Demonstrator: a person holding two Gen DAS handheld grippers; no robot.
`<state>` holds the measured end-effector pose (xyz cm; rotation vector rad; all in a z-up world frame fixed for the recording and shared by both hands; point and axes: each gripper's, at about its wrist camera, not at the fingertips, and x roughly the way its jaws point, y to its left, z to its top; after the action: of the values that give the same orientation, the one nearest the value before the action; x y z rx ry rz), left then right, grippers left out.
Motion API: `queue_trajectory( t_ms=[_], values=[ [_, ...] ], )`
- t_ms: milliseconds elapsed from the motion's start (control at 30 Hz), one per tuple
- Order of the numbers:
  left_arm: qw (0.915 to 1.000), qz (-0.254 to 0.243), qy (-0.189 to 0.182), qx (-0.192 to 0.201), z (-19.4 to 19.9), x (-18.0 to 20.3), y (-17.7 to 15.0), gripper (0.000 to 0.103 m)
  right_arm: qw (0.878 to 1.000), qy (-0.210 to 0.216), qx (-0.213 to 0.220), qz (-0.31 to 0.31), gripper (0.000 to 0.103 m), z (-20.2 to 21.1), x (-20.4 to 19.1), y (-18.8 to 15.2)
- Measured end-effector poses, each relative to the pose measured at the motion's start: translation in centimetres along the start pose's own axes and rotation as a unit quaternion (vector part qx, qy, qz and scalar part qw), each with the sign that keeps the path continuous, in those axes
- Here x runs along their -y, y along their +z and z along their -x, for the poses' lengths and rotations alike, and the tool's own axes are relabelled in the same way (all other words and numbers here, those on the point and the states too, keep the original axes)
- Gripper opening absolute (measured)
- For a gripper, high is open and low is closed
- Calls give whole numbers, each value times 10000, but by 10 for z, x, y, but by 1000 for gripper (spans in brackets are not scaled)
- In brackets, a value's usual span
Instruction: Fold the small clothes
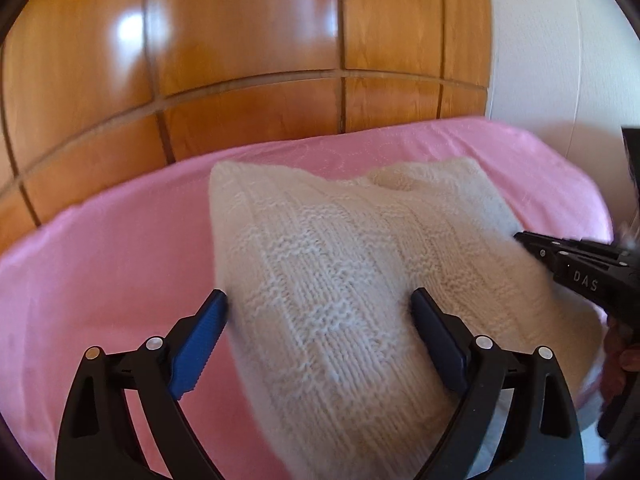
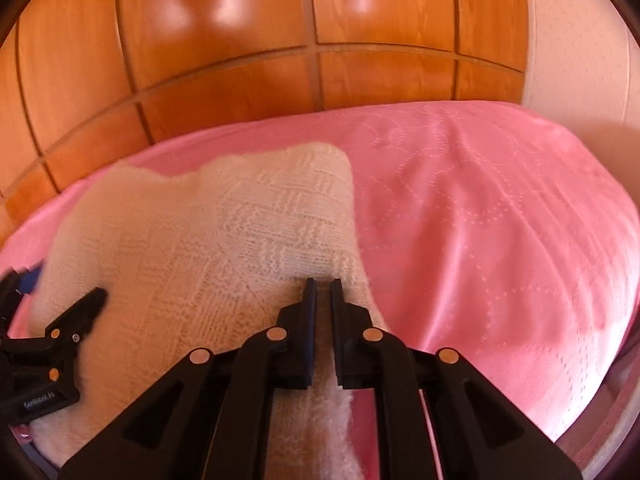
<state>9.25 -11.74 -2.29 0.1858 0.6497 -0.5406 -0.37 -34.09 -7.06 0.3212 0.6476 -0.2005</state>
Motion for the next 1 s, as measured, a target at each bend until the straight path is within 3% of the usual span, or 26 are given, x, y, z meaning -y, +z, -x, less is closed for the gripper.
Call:
queue_trajectory(
  t_ms=[33,67,133,267,367,433,533,733,1000],
  values=[
    [10000,81,19,-2,5,-3,1,91,9997,157,45,-159,13,8,2,3],
    [9999,154,70,32,12,-5,3,91,9994,247,102,-238,28,14,2,6],
    [9997,148,154,89,18,-3,9,91,9984,434,237,-266,40,25,-4,15],
    [9995,-9,275,153,13,6,23,91,9991,416,3,95,38,15,-28,32],
    [9989,-121,420,-183,-11,10,27,91,9991,253,-263,210,36,-11,-38,35],
    [9978,-334,306,-486,-37,13,19,96,9982,78,-584,139,37,-37,-31,30],
    [9981,-521,271,-202,-44,14,12,97,9981,399,-416,-238,38,-53,-10,21],
    [9992,-280,217,-167,-41,10,9,97,9998,130,-174,36,38,-45,-20,14],
    [9974,660,-173,-213,-16,-2,-15,97,9998,179,-51,19,39,-43,-20,11]
  ],
)
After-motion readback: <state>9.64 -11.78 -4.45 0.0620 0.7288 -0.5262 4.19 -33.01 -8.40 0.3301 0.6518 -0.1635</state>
